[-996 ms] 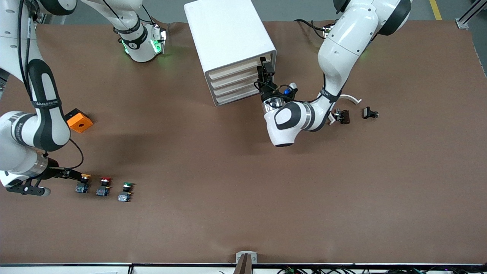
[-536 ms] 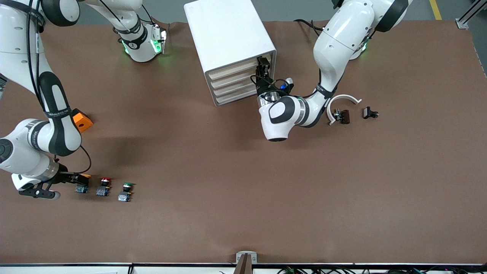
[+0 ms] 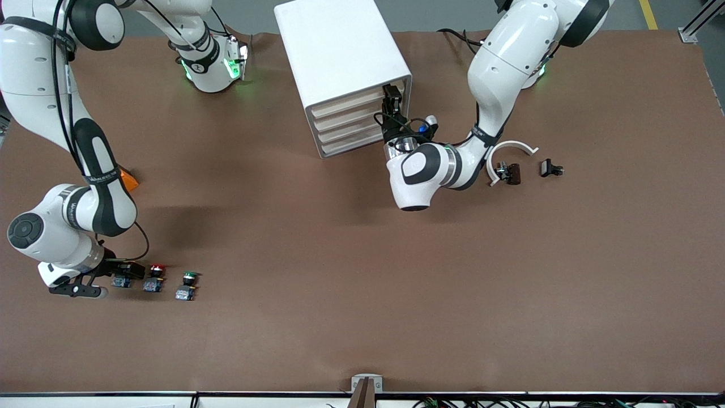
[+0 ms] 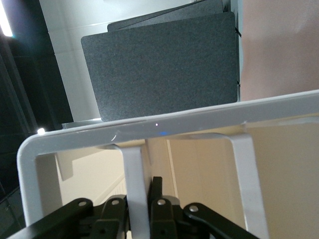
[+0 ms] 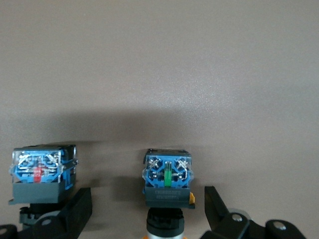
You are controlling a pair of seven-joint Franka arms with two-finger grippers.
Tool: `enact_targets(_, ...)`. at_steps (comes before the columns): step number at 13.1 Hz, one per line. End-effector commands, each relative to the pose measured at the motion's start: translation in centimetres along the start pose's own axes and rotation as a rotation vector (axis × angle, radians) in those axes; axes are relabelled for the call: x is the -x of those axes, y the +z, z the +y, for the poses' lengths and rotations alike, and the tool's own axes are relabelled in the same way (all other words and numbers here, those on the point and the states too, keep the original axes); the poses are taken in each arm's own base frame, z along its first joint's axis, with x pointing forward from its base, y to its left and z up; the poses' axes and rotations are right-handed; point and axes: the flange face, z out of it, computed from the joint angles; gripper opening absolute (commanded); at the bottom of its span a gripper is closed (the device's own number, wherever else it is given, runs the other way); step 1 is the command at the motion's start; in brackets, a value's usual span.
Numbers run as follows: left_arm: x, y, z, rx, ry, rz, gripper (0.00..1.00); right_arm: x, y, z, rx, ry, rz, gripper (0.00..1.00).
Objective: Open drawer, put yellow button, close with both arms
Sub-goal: 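Pull the drawer open with the left gripper while the right gripper grasps the yellow button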
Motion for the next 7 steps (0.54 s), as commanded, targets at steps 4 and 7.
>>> enact_targets(4,-3.1,-7.2,-2.7,0.071,0.051,-0.129,0.1,-0.8,0.8,1.2,0.001,-0.029,0.01,1.0)
enact_targets(7,-4.2,-10.2,-3.7,0.102,0.041,-0.171,0.1,-0.7,1.0,1.6,-0.007,-0.007,0.008,1.0)
